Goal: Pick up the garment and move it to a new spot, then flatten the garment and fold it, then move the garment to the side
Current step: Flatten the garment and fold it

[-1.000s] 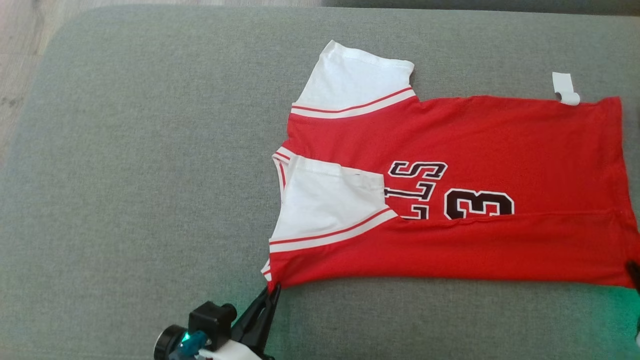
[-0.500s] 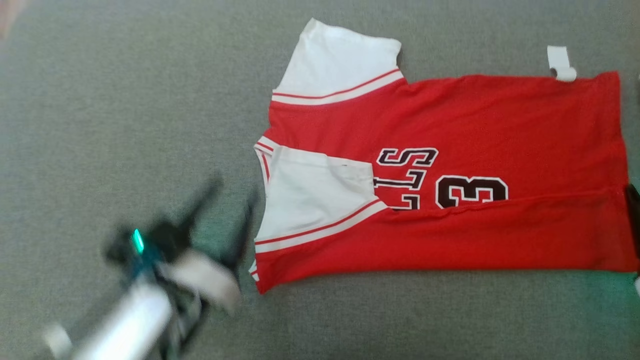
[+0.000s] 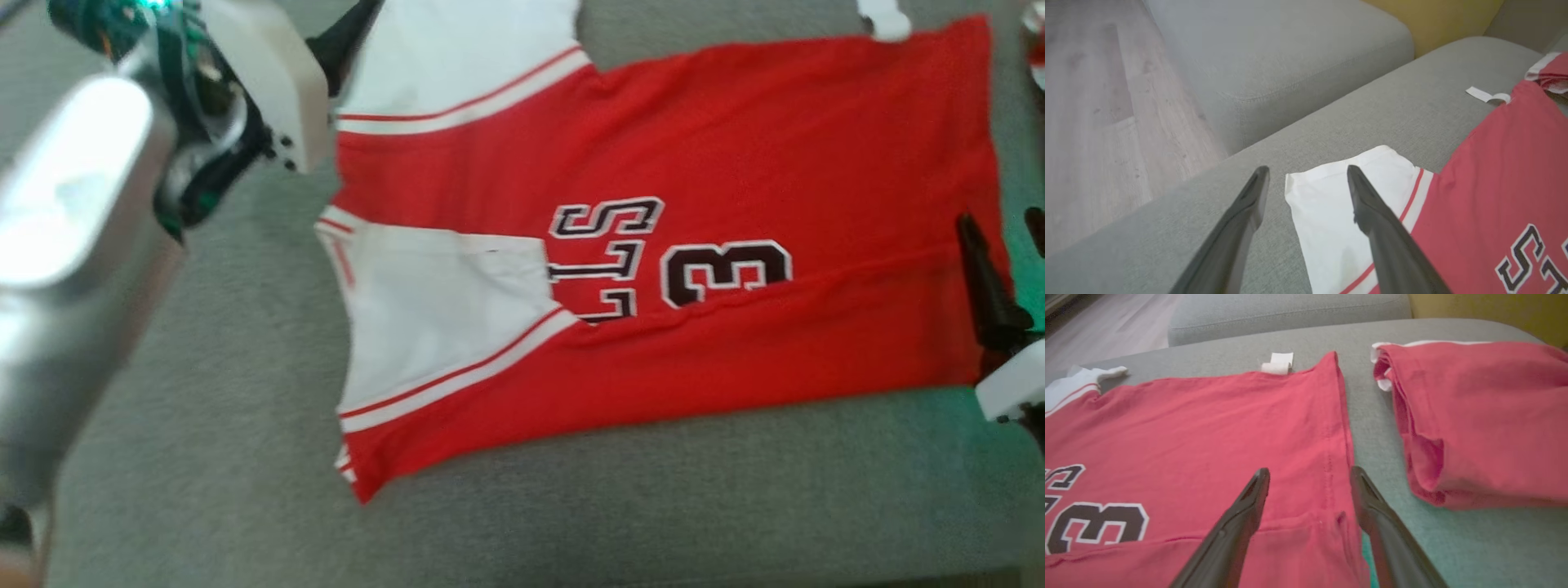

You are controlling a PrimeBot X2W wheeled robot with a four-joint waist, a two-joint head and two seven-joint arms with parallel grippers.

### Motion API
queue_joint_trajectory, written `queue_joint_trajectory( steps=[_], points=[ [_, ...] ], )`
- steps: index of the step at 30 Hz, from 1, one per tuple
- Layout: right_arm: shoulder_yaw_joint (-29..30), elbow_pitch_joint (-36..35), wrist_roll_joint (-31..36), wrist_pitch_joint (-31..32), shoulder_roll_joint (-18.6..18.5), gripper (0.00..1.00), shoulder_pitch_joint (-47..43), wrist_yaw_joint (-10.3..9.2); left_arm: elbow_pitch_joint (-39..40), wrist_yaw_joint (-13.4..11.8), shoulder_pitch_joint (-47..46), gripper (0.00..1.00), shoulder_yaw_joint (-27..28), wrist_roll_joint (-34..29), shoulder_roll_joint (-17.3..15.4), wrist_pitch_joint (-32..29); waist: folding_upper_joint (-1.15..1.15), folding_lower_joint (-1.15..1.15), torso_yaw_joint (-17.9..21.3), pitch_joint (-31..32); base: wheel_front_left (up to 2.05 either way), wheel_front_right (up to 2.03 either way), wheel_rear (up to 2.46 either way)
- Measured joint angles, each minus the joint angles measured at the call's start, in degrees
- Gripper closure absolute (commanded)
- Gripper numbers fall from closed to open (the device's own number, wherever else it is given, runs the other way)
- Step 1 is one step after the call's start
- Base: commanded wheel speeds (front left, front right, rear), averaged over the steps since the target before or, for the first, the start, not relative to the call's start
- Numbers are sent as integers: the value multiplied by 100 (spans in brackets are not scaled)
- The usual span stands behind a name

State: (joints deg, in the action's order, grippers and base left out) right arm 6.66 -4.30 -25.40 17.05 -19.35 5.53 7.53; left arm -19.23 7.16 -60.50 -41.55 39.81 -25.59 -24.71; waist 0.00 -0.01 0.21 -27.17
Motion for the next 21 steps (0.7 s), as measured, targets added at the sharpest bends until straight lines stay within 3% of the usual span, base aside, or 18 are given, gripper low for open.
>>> queue_joint_trajectory(
  steps=[6,12,21],
  points=[
    [-85,182,2,-152,54,0,31,0,-494,43,-597,0,-550,704,-324,-573,0,1,379,-264,0,0,0],
    [-171,324,-32,-325,75,0,125,0,-1049,43,-1049,0,-1137,913,-805,-847,0,0,818,-574,0,0,0],
    [-175,409,-33,-443,131,0,126,0,-1270,43,-1387,0,-1517,1324,-898,-740,0,2,1024,-807,0,0,0]
  ],
)
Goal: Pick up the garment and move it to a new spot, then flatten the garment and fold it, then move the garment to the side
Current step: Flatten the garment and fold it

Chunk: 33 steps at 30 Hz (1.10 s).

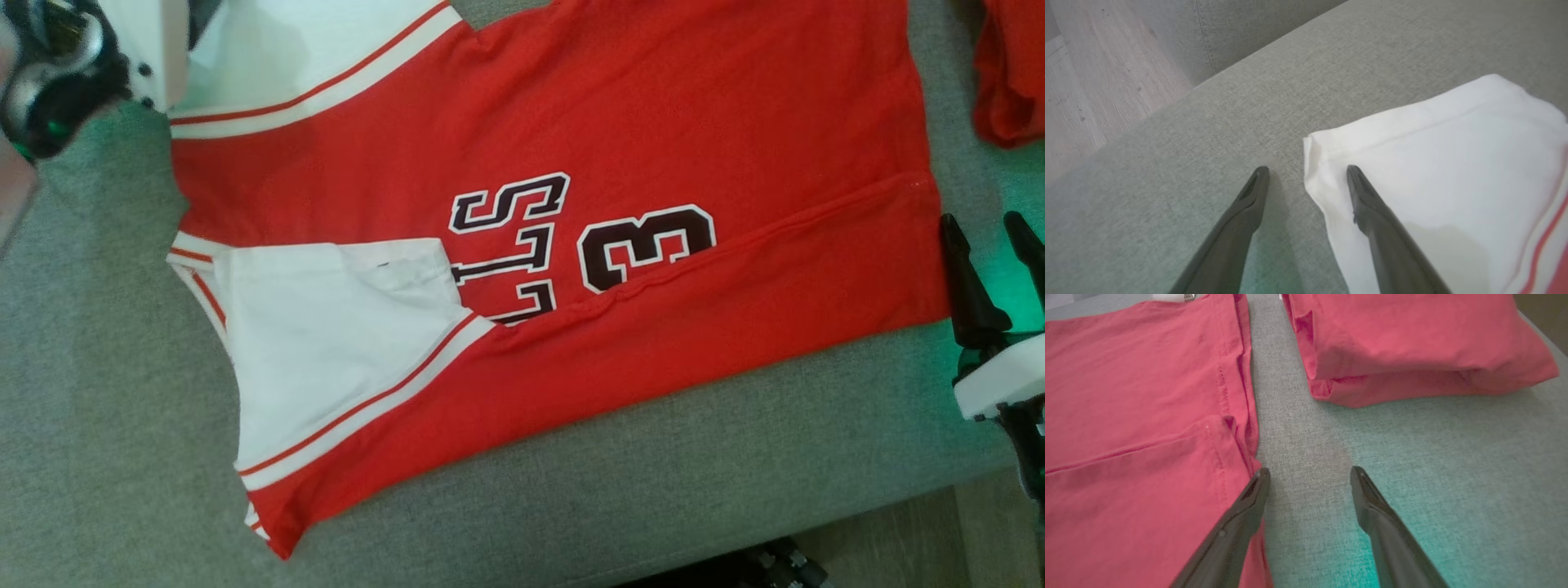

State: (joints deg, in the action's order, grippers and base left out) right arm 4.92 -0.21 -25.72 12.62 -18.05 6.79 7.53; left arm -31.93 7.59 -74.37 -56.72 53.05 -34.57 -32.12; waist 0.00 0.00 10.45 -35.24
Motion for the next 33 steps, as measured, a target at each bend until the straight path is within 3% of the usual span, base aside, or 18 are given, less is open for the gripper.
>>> queue_joint_trajectory(
  steps=[10,11,15,19,24,29,33],
  points=[
    [-110,48,-7,0,-10,0,260,0,-212,0,-489,0,-449,141,-110,-10,0,0,132,-147,0,0,0],
    [-113,49,-7,-1,-12,0,272,0,-214,0,-526,4,-472,202,-115,-37,0,0,149,-162,0,0,0],
    [-115,60,-12,-1,-18,0,321,0,-160,0,-683,100,-625,447,-149,-252,0,0,207,-221,0,0,0],
    [-76,91,-44,-9,-36,0,321,0,54,-1,-697,100,-705,873,-227,-463,0,0,214,-217,0,0,0],
    [-98,-22,-205,16,-86,0,478,0,231,0,-676,100,-1029,892,-370,-171,0,0,144,-99,0,0,0],
    [-490,-104,-383,632,-459,0,1206,0,368,0,-659,100,-1252,838,-423,313,0,0,1,88,0,0,0],
    [-799,289,-358,1271,-557,0,2075,0,463,0,-664,100,-1439,823,-428,579,0,0,-147,203,0,0,0]
  ],
)
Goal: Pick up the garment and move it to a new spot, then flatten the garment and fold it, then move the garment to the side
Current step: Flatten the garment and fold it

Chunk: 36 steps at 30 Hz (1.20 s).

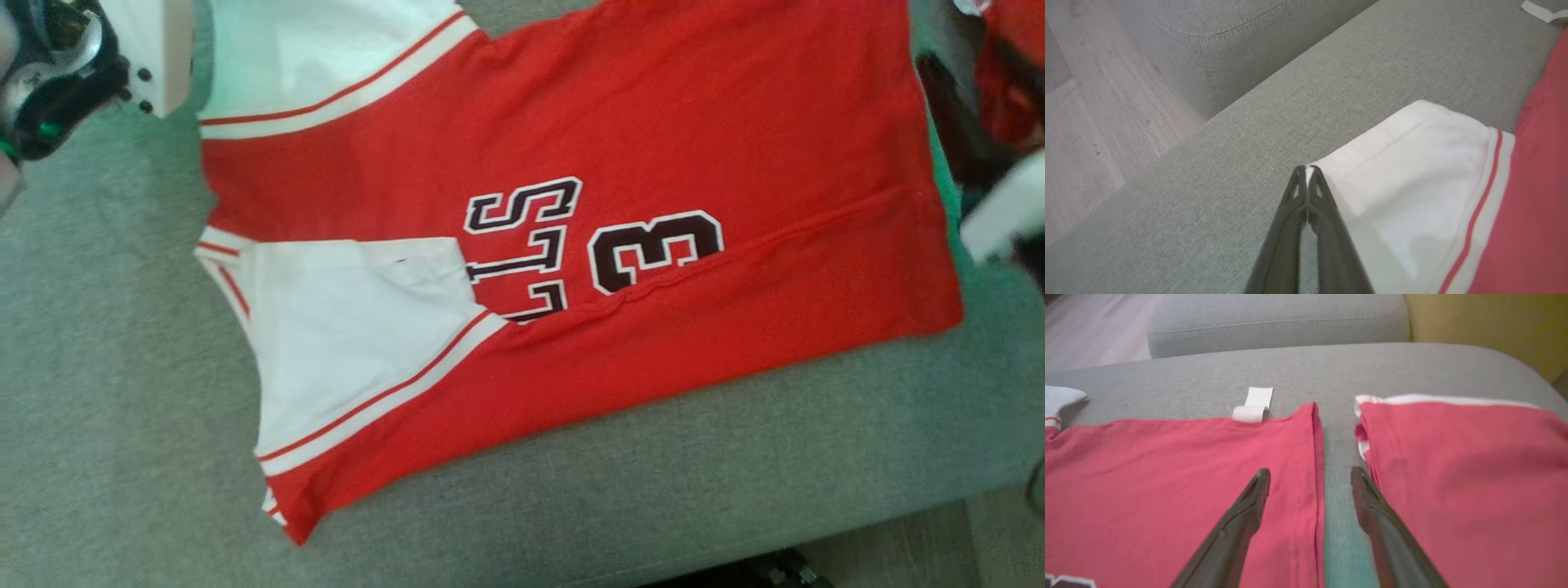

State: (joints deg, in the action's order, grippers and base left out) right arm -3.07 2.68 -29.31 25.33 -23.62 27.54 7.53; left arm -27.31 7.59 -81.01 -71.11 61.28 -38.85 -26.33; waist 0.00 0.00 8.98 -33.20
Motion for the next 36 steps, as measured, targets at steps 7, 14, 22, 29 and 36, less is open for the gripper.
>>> queue_joint_trajectory(
  steps=[7,14,22,29,36],
  points=[
    [-566,1198,218,617,-102,0,1361,0,57,0,-70,100,-202,77,54,280,0,0,-283,6,0,0,0],
    [-951,1975,216,826,-143,0,1917,0,97,0,-190,100,-339,77,64,322,0,-1,-398,-66,0,0,0],
    [-1189,2430,120,706,-208,0,2182,0,146,0,-213,100,-417,90,66,372,0,0,-426,1,0,0,0],
    [-1380,2654,-90,592,-211,0,2380,0,165,0,-213,100,-464,126,94,372,0,0,-484,-6,0,0,0],
    [-1493,2853,-134,467,-216,0,2535,0,183,0,-213,100,-474,126,135,381,0,0,-603,-38,0,0,0]
  ],
)
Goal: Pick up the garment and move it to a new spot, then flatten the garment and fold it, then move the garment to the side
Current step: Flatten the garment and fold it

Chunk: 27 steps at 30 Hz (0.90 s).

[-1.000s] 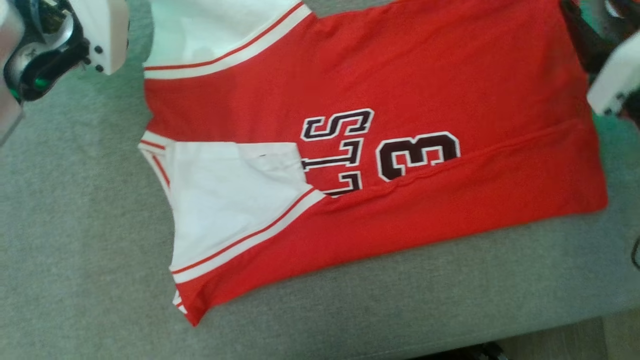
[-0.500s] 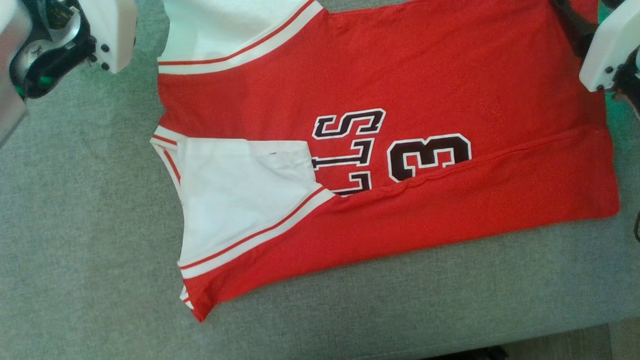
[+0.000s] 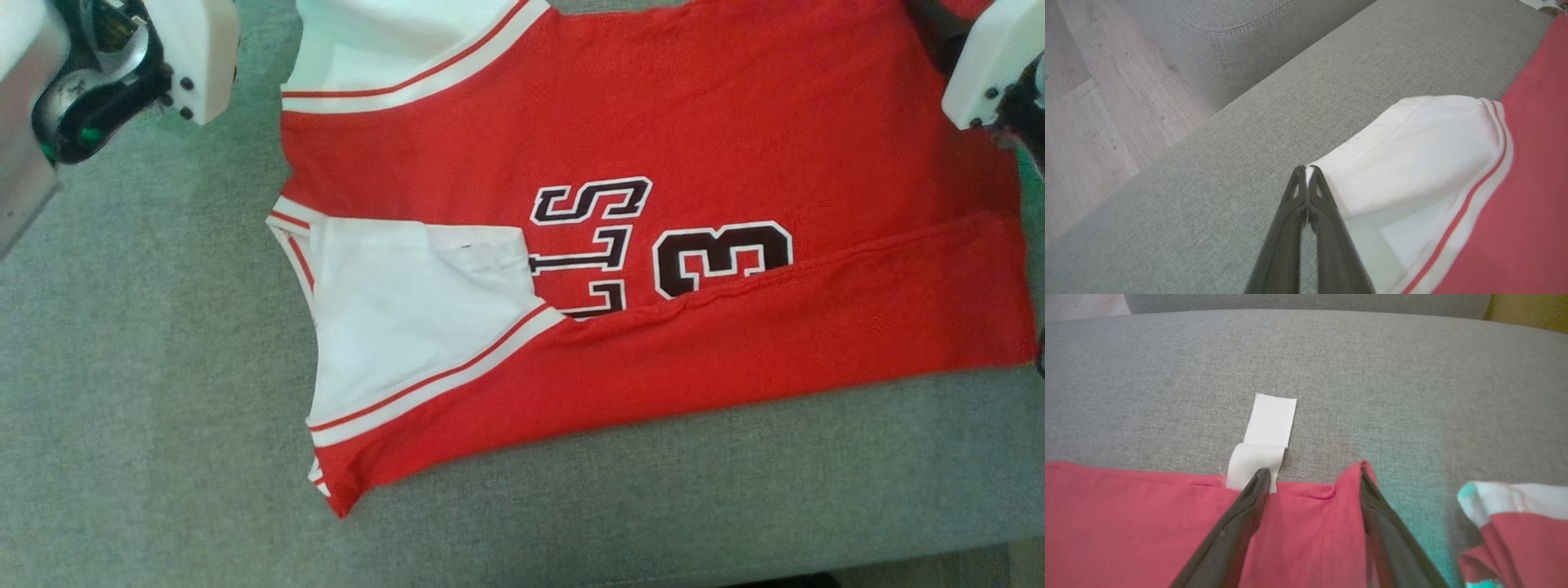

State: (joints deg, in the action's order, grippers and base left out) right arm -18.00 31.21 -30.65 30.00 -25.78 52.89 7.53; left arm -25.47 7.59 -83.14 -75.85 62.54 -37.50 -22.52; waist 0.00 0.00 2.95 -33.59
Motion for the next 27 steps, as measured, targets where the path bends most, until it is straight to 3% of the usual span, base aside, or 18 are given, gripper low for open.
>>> queue_joint_trajectory(
  steps=[2,4,7,8,12,23,27],
  points=[
    [-29,63,-21,-29,-11,7,55,0,1,0,0,100,0,0,0,41,0,0,-32,2,0,0,0],
    [-65,85,-21,-33,-30,22,76,0,1,0,1,100,0,0,2,41,0,0,-58,6,0,0,0],
    [-113,112,-58,-33,-69,76,77,0,5,0,2,100,-1,0,3,41,0,0,-88,10,0,0,0],
    [-126,119,-60,-34,-103,100,79,0,5,0,2,100,-1,0,3,42,0,0,-96,10,0,0,0],
    [-205,131,8,-132,-218,100,127,0,-8,0,3,100,-4,-13,11,181,0,1,-124,12,0,0,0],
    [269,-14,-179,-781,-398,100,215,0,-513,1,-291,100,-12,-714,181,1667,0,0,-321,133,0,0,0],
    [464,-235,-307,-868,-527,100,19,0,-516,1,-281,100,-13,-714,230,1880,0,0,-410,238,0,0,0]
  ],
)
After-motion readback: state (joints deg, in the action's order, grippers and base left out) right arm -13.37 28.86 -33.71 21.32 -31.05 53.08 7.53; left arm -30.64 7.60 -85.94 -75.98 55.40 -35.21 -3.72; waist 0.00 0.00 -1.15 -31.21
